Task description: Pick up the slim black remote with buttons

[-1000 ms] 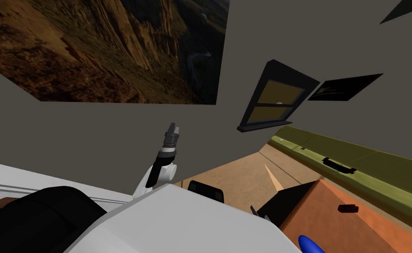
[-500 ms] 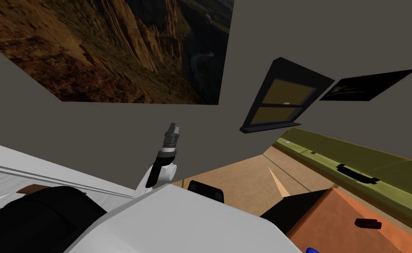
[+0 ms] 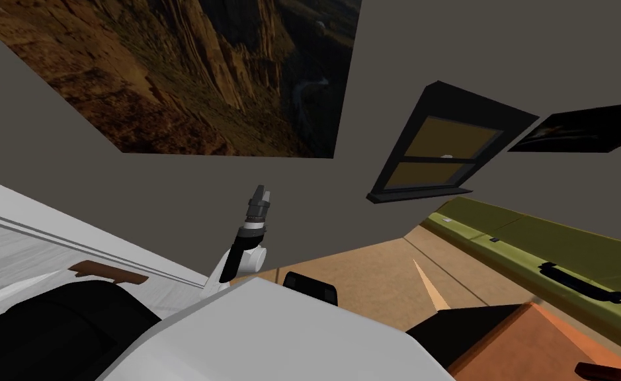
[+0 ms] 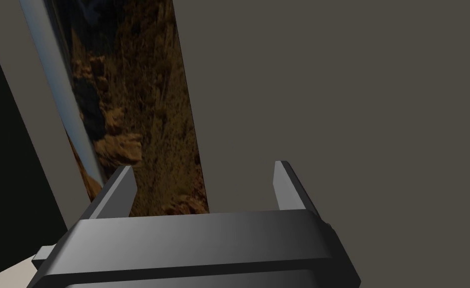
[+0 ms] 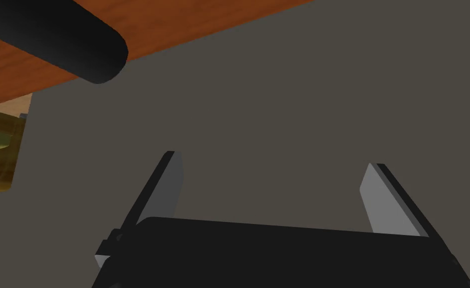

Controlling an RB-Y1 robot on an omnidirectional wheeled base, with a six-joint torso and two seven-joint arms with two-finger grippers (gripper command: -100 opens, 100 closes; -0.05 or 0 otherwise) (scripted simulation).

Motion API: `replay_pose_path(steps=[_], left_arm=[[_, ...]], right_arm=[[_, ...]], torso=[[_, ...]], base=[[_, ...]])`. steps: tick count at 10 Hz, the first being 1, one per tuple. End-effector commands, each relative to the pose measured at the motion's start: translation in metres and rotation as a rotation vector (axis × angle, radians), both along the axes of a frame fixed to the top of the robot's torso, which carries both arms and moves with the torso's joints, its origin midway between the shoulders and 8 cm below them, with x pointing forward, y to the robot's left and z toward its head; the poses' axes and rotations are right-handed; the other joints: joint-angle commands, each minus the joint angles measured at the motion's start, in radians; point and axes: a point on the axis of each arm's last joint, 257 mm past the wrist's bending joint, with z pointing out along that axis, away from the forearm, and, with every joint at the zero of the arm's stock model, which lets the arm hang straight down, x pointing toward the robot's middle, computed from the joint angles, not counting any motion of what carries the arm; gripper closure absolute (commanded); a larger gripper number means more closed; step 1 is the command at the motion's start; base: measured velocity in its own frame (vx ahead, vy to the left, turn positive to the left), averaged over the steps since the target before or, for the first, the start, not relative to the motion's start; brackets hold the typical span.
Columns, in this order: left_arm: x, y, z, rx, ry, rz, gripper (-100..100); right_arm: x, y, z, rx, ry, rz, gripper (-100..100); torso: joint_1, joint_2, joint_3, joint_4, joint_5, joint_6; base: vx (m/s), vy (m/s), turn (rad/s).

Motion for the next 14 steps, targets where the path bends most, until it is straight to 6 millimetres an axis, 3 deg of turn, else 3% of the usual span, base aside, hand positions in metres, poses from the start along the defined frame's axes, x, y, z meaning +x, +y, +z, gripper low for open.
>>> replay_pose_path(steps=[1,2,4,6,8,11,12,14], left_arm=[[0.0,0.0,0.0,0.0,0.0,0.0,0],[0.0,0.0,0.0,0.0,0.0,0.0,0],[0.0,0.0,0.0,0.0,0.0,0.0,0],[0.0,0.0,0.0,0.0,0.0,0.0,0],[0.0,0.0,0.0,0.0,0.0,0.0,0],[0.0,0.0,0.0,0.0,0.0,0.0,0],[0.0,0.0,0.0,0.0,0.0,0.0,0],[0.0,0.0,0.0,0.0,0.0,0.0,0]], right_arm=[[-0.013,-0.008,-0.006,-0.026,0.032,0.015,-100],[-0.032,-0.018,-0.011,-0.07,0.081,0.055,-100],[-0.035,-0.019,-0.012,-0.071,0.088,0.051,-100],[-0.076,-0.038,-0.02,-0.149,0.192,0.123,-100],[-0.077,-0.039,-0.02,-0.149,0.194,0.123,-100],[-0.128,-0.063,-0.025,-0.237,0.325,0.22,-100],[-0.154,-0.075,-0.025,-0.275,0.391,0.272,-100],[-0.164,-0.079,-0.024,-0.289,0.416,0.293,-100]], torso=[[0.0,0.0,0.0,0.0,0.0,0.0],[0.0,0.0,0.0,0.0,0.0,0.0],[0.0,0.0,0.0,0.0,0.0,0.0],[0.0,0.0,0.0,0.0,0.0,0.0],[-0.001,0.0,0.0,0.0,0.0,0.0],[0.0,0.0,0.0,0.0,0.0,0.0],[-0.001,0.0,0.0,0.0,0.0,0.0],[-0.001,-0.001,0.0,0.0,0.0,0.0]], base=[[0.005,-0.005,0.089],[0.006,-0.006,0.129],[0.005,-0.007,0.022],[0.008,-0.007,0.151],[0.006,-0.009,0.007],[0.009,-0.006,0.121],[0.017,-0.014,0.184],[0.009,-0.012,0.045]])
